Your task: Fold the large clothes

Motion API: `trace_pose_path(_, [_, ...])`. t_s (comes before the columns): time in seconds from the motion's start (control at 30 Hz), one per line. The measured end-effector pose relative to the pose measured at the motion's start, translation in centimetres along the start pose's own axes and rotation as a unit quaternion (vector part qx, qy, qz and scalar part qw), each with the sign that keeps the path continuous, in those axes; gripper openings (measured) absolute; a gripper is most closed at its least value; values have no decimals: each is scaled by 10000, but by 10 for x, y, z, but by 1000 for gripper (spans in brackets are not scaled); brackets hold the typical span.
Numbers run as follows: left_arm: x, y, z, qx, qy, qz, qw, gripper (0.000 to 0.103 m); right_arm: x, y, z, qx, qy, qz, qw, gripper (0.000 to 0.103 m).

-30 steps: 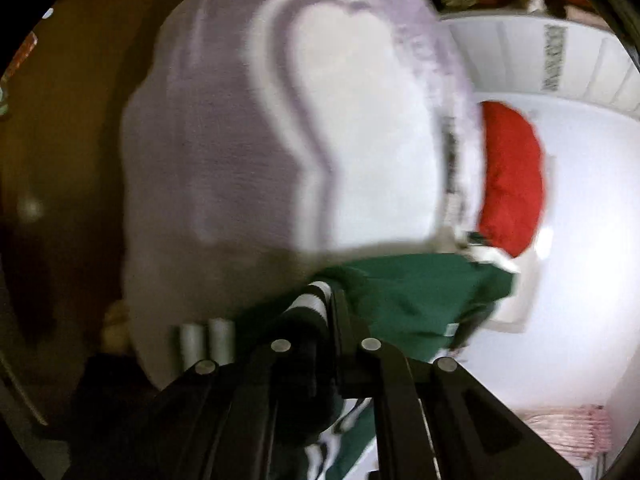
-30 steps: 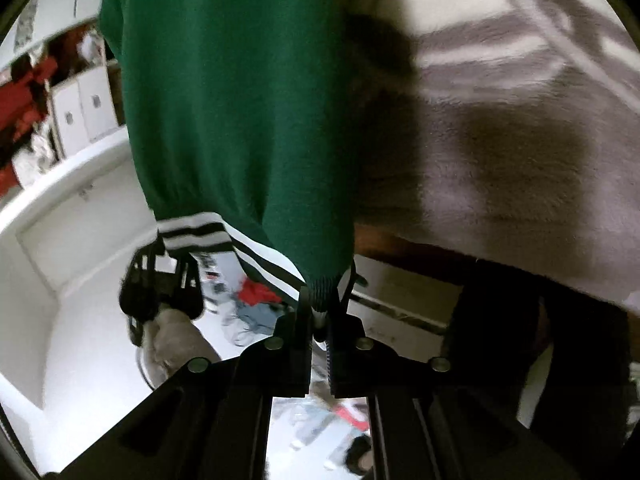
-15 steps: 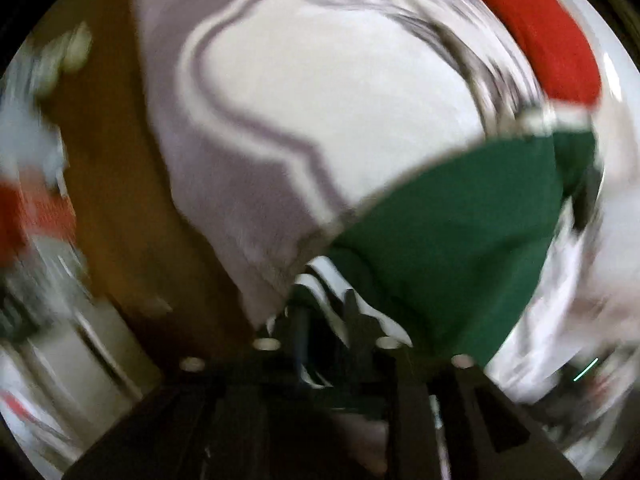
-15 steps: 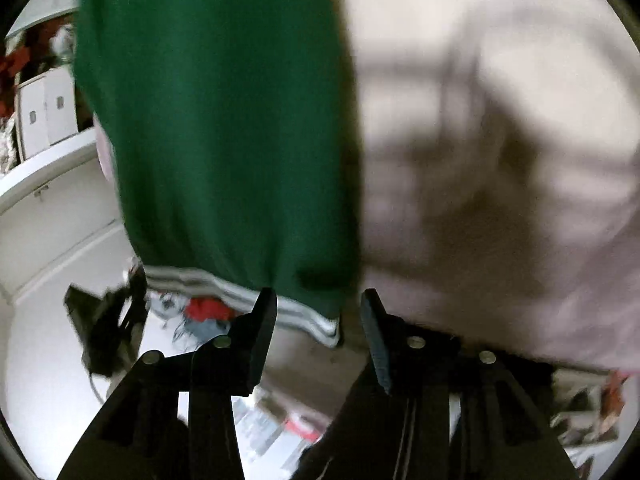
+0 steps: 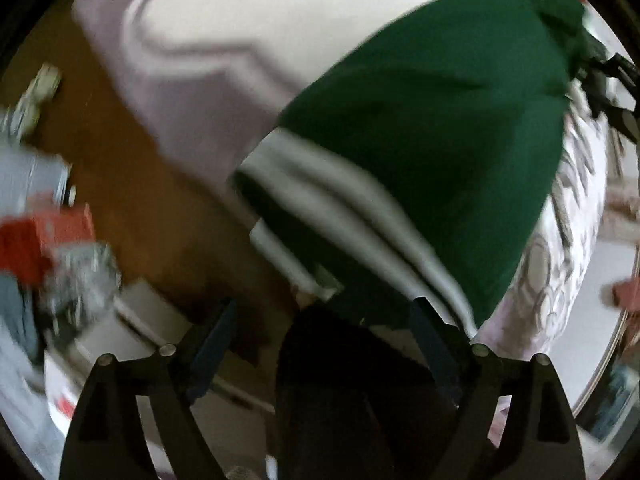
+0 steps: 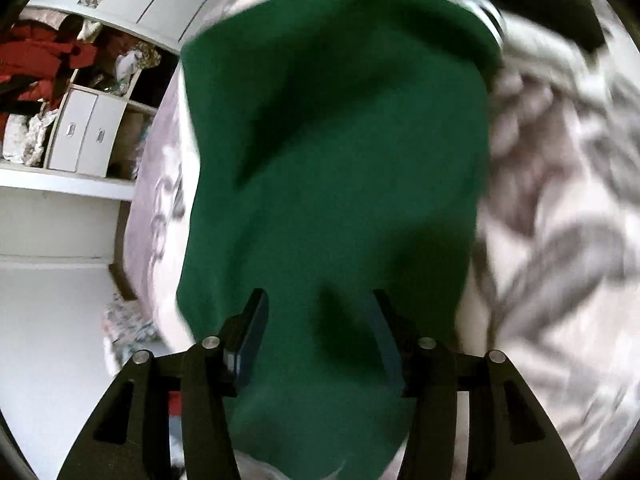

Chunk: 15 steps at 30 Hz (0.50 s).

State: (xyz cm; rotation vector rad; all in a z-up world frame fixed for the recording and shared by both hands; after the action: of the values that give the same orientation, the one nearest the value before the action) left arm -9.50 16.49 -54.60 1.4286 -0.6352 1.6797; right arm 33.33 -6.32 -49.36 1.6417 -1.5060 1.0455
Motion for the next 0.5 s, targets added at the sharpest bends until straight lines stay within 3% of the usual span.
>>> trace_pose_path(0.13, [22, -6, -25, 721, -500, 357, 9955, 87, -39, -77, -31, 215, -90, 167, 9996, 54])
trace_pose_path(0.23, [45, -45, -26, 1228, -676, 1037, 9847, 87, -87, -129, -46, 197, 216, 70, 9995, 57])
trace_pose_path(0.27, [52, -63, -20, 1254, -747, 1267, 9811, 87, -102, -137, -53, 226, 327, 49, 9992, 62])
trace_pose_path(0.33, [63, -105, 4, 1039, -924, 1773, 9743, 87, -129, -137, -74, 422, 638, 74, 9970, 69])
trace_pose_path(0.4, [73, -149, 43, 627, -1059, 2199, 9677, 87, -124, -133, -77, 628, 684, 147, 9956, 71])
trace_pose_path(0.5, [80, -210, 112, -95, -1021, 2629, 9594, 87, -95, -128, -71, 289, 13, 179, 9994, 71])
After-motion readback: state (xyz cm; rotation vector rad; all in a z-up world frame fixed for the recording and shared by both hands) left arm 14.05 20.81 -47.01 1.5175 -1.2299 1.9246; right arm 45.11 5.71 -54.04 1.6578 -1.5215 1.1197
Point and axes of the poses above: each gripper's, at about its wrist camera, not at the fingertips, and x roughly against the way its jaws point, z to its right, y to its underside, the point moved 4 cm from there along -x, roughly the way its jaws point, and after that the axes turned 6 degrees about -x, right-handed, at the moved point
